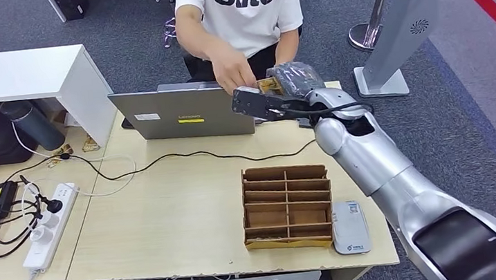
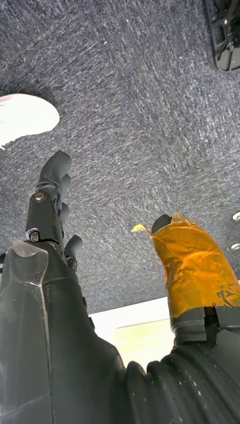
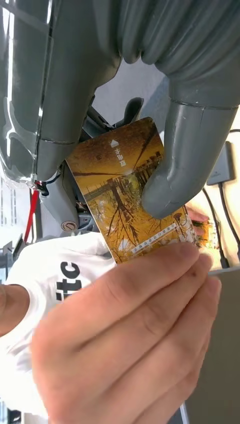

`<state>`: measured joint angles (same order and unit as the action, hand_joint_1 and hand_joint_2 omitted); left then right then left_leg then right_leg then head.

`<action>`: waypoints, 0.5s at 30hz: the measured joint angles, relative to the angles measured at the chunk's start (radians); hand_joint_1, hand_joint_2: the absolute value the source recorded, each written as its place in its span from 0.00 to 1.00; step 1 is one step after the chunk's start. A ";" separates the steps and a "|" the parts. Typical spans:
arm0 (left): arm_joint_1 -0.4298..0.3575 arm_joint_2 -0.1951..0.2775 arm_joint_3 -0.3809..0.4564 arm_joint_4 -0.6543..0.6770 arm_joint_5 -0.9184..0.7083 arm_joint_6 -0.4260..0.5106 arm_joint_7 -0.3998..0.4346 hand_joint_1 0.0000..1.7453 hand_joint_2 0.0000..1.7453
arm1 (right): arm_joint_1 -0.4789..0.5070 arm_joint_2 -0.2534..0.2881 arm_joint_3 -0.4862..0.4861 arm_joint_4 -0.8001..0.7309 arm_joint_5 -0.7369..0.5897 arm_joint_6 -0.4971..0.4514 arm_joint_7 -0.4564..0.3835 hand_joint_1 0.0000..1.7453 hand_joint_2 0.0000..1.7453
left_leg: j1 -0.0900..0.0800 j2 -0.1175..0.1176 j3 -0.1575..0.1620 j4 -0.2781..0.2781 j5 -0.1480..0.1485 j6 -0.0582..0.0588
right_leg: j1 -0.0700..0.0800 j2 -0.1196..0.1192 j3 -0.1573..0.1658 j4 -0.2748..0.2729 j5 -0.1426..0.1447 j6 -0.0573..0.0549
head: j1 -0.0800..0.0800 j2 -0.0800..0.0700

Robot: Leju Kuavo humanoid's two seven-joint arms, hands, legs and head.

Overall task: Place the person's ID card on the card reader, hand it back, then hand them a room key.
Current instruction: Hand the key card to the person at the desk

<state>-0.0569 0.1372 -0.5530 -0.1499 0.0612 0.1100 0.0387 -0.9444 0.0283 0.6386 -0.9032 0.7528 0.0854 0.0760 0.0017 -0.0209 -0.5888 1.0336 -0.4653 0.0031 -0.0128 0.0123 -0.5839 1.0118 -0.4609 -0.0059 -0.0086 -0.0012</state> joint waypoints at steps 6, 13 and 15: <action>-0.002 -0.002 0.000 0.000 0.011 0.002 -0.003 0.00 1.00 | -0.040 0.038 0.010 0.098 0.009 -0.011 -0.005 1.00 1.00 | 0.000 -0.001 0.000 0.000 0.000 0.000 | 0.000 -0.001 0.000 0.000 0.000 0.000 | 0.000 0.000; -0.002 -0.002 0.000 0.000 0.011 -0.003 -0.002 0.00 1.00 | -0.058 0.057 0.015 0.140 0.010 -0.015 -0.005 1.00 1.00 | 0.000 -0.001 -0.001 0.000 0.000 0.000 | 0.000 -0.001 0.000 0.000 -0.001 0.000 | 0.000 0.000; -0.003 -0.002 0.000 0.000 0.010 -0.008 0.001 0.00 1.00 | -0.062 0.060 0.016 0.146 0.010 -0.016 -0.006 0.98 1.00 | 0.000 -0.001 -0.001 0.000 0.000 0.000 | 0.000 -0.001 0.000 0.000 -0.001 0.000 | 0.000 0.000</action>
<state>-0.0595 0.1350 -0.5531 -0.1499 0.0711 0.1024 0.0394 -1.0064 0.0888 0.6543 -0.7573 0.7629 0.0695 0.0703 0.0017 -0.0223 -0.5895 1.0336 -0.4656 0.0032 -0.0127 0.0112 -0.5842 1.0114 -0.4616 -0.0061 -0.0088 -0.0011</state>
